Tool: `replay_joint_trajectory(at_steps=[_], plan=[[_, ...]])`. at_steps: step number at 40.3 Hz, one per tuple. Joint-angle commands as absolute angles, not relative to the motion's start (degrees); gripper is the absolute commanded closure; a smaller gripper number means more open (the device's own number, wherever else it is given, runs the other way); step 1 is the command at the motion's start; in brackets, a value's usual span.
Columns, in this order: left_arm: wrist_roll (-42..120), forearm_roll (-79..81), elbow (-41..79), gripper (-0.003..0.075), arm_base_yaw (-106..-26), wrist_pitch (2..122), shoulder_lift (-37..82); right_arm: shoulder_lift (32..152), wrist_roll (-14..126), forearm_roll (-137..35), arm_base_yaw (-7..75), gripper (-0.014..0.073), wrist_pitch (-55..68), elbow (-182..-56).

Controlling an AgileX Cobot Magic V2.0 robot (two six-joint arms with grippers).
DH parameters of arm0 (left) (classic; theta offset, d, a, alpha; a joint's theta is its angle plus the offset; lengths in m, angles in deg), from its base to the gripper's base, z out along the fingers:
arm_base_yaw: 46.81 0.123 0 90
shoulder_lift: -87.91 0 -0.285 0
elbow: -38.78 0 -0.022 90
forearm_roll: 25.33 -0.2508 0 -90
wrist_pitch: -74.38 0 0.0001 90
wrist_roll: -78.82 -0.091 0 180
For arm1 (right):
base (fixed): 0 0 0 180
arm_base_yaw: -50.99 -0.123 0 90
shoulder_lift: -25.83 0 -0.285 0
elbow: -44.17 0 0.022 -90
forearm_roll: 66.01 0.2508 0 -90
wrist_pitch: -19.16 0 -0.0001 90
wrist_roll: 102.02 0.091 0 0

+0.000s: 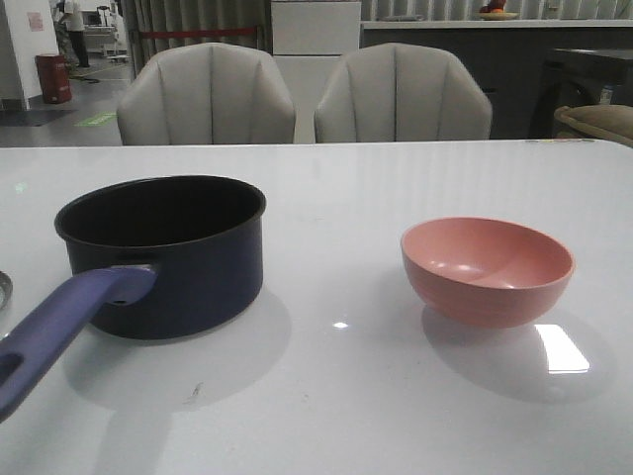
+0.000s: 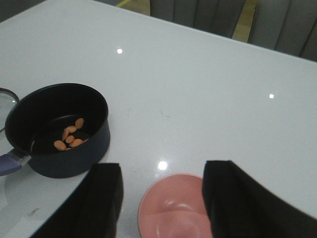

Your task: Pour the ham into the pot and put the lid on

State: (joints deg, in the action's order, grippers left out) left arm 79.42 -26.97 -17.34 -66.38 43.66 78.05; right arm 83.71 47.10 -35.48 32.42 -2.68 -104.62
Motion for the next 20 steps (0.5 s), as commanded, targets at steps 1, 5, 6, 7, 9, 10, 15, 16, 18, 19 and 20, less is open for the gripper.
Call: replay_joint_trajectory(at_steps=[1,5,6,7,9,10,15,16,18,19,20], plan=[[79.96,-26.51,-15.9,0.015,-66.84,48.53,77.37,77.24,46.77,-34.25,31.21,0.0118,6.26,-99.52],[79.96,-26.51,-15.9,0.015,-66.84,48.53,77.37,70.31,46.77,-34.25,31.08,0.0118,11.14,-91.84],[79.96,-26.51,-15.9,0.015,-66.84,48.53,77.37,68.81,46.77,-34.25,31.08,0.0118,12.44,-90.11],[79.96,-26.51,-15.9,0.015,-66.84,48.53,77.37,66.25,46.77,-34.25,31.08,0.0118,14.19,-87.21],[79.96,-26.51,-15.9,0.015,-66.84,48.53,77.37,63.21,46.77,-33.97,31.08,0.0118,17.53,-83.82],[79.96,-26.51,-15.9,0.015,-66.84,48.53,77.37,61.19,46.82,-33.81,31.08,0.0118,19.16,-81.65],[79.96,-26.51,-15.9,0.015,-66.84,48.53,77.37,54.15,46.87,-32.01,31.08,0.0118,27.99,-73.57],[79.96,-26.51,-15.9,0.015,-66.84,48.53,77.37,53.0,46.87,-31.7,31.08,0.0118,28.69,-72.28],[79.96,-26.51,-15.9,0.015,-66.84,48.53,77.37,51.45,46.87,-31.03,31.08,0.0118,29.93,-70.44],[79.96,-26.51,-15.9,0.015,-66.84,48.53,77.37,50.85,46.87,-31.02,31.08,0.0118,30.2,-69.62],[79.96,-26.51,-15.9,0.015,-66.84,48.53,77.37,50.5,46.87,-31.02,31.08,0.012,30.35,-69.11]])
